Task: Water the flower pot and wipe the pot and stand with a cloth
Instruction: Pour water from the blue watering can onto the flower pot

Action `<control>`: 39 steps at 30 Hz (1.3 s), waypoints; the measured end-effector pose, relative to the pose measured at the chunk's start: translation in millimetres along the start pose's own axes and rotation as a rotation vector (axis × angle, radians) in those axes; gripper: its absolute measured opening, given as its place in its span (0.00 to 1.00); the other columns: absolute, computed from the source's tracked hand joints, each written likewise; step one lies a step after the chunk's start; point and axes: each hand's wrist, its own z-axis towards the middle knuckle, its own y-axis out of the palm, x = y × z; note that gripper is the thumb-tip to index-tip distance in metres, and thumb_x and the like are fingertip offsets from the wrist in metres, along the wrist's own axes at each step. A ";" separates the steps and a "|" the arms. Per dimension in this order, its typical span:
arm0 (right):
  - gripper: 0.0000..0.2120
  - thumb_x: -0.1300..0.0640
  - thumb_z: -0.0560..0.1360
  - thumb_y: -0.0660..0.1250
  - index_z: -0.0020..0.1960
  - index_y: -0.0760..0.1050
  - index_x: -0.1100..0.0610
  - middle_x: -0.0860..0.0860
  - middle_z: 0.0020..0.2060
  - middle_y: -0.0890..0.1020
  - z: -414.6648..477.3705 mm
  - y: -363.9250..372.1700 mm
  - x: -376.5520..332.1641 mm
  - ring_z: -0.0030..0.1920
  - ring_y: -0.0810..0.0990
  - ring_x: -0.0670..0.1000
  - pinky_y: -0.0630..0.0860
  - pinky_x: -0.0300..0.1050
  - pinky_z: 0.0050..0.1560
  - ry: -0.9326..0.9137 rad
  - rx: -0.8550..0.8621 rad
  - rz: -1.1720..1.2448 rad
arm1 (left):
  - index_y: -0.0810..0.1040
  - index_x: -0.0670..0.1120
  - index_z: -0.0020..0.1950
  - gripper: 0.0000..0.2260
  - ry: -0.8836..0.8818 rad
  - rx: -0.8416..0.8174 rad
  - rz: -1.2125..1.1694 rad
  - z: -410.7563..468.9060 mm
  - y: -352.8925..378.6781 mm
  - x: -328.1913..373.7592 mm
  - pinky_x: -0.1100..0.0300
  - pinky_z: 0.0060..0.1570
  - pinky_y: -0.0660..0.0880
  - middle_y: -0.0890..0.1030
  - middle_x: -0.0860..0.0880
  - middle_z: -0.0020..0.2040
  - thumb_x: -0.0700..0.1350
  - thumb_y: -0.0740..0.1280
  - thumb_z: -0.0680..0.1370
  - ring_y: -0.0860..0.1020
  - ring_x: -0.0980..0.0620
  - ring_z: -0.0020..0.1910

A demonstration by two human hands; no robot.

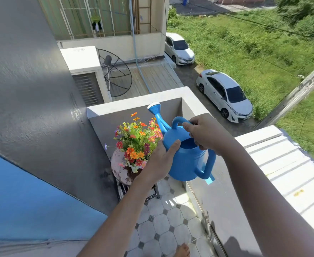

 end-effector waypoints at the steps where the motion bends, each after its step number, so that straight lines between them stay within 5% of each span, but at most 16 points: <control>1: 0.15 0.50 0.81 0.62 0.48 0.78 0.61 0.59 0.32 0.77 -1.3 1.6 2.4 0.26 0.74 0.54 0.73 0.43 0.30 -0.005 0.005 0.021 | 0.66 0.52 0.66 0.26 0.007 0.002 0.007 -0.2 -0.1 -0.7 0.54 0.51 0.79 0.77 0.50 0.57 0.68 0.58 0.76 0.78 0.53 0.54; 6: 0.13 0.51 0.80 0.63 0.41 0.76 0.57 0.56 0.31 0.74 -17.1 -0.6 28.5 0.26 0.71 0.53 0.70 0.40 0.26 -0.010 0.083 0.155 | 0.68 0.52 0.64 0.21 0.050 0.001 0.031 -0.2 15.3 -0.2 0.59 0.44 0.77 0.77 0.50 0.55 0.63 0.59 0.78 0.79 0.53 0.52; 9: 0.16 0.52 0.80 0.63 0.34 0.71 0.54 0.53 0.29 0.71 -28.8 -6.9 49.6 0.26 0.68 0.51 0.67 0.39 0.24 -0.006 0.149 0.249 | 0.67 0.54 0.65 0.20 0.083 -0.025 0.062 3.7 33.9 1.1 0.55 0.50 0.79 0.77 0.51 0.56 0.63 0.59 0.78 0.79 0.53 0.53; 12: 0.19 0.53 0.79 0.62 0.33 0.67 0.61 0.56 0.28 0.68 -38.9 -13.3 70.9 0.27 0.67 0.53 0.68 0.43 0.27 0.008 0.223 0.286 | 0.68 0.56 0.64 0.23 0.088 -0.028 0.135 11.3 53.8 0.7 0.47 0.53 0.79 0.79 0.54 0.55 0.68 0.58 0.75 0.79 0.53 0.53; 17: 0.19 0.52 0.77 0.62 0.37 0.65 0.67 0.55 0.28 0.67 -50.1 -29.1 121.1 0.30 0.66 0.53 0.68 0.51 0.35 0.114 0.421 0.353 | 0.67 0.54 0.58 0.10 0.096 -0.127 0.244 24.9 103.0 13.0 0.73 0.36 0.73 0.77 0.57 0.46 0.57 0.59 0.81 0.78 0.55 0.46; 19: 0.19 0.51 0.75 0.61 0.38 0.64 0.66 0.54 0.29 0.65 -54.0 -36.5 144.1 0.30 0.65 0.52 0.66 0.50 0.35 0.168 0.464 0.441 | 0.69 0.55 0.57 0.07 0.117 -0.181 0.239 34.0 128.4 14.7 0.72 0.41 0.75 0.79 0.55 0.47 0.54 0.61 0.81 0.80 0.53 0.47; 22: 0.20 0.47 0.74 0.61 0.36 0.62 0.62 0.55 0.29 0.65 -59.8 -40.7 179.0 0.29 0.64 0.53 0.65 0.52 0.35 0.185 0.545 0.582 | 0.75 0.53 0.54 0.07 0.079 -0.238 0.202 49.9 168.5 7.5 0.58 0.49 0.77 0.82 0.48 0.50 0.54 0.64 0.79 0.81 0.48 0.50; 25: 0.16 0.47 0.76 0.61 0.35 0.67 0.56 0.53 0.29 0.69 -68.5 -43.7 213.3 0.28 0.67 0.54 0.67 0.50 0.33 0.252 0.661 0.675 | 0.75 0.49 0.56 0.10 0.140 -0.349 0.268 60.5 208.9 3.3 0.72 0.40 0.72 0.81 0.53 0.46 0.53 0.63 0.80 0.80 0.62 0.41; 28: 0.10 0.51 0.80 0.60 0.41 0.72 0.47 0.47 0.30 0.73 -77.6 -51.8 242.3 0.28 0.70 0.47 0.69 0.45 0.31 0.328 0.737 0.800 | 0.73 0.52 0.64 0.15 0.137 -0.445 0.294 69.7 249.8 0.0 0.75 0.41 0.71 0.80 0.58 0.51 0.57 0.61 0.80 0.79 0.64 0.47; 34: 0.11 0.56 0.84 0.56 0.60 0.72 0.60 0.51 0.30 0.67 -71.0 -66.2 302.1 0.25 0.64 0.47 0.66 0.41 0.26 0.439 0.784 1.086 | 0.70 0.55 0.68 0.20 0.092 -0.527 0.296 78.4 320.5 -18.8 0.73 0.46 0.69 0.79 0.59 0.59 0.62 0.60 0.79 0.77 0.63 0.54; 37: 0.13 0.52 0.84 0.56 0.65 0.72 0.56 0.49 0.29 0.73 -66.7 -66.8 325.9 0.29 0.71 0.48 0.73 0.44 0.36 0.480 0.812 1.084 | 0.69 0.58 0.67 0.17 0.083 -0.548 0.303 83.3 345.2 -31.9 0.68 0.53 0.70 0.78 0.62 0.58 0.59 0.60 0.80 0.76 0.64 0.56; 39: 0.14 0.50 0.84 0.56 0.66 0.71 0.52 0.49 0.38 0.80 -65.5 -64.9 337.7 0.39 0.81 0.49 0.79 0.47 0.49 0.496 0.819 1.080 | 0.69 0.58 0.68 0.17 0.075 -0.545 0.283 89.9 356.2 -36.3 0.67 0.56 0.69 0.77 0.63 0.58 0.58 0.61 0.79 0.75 0.64 0.58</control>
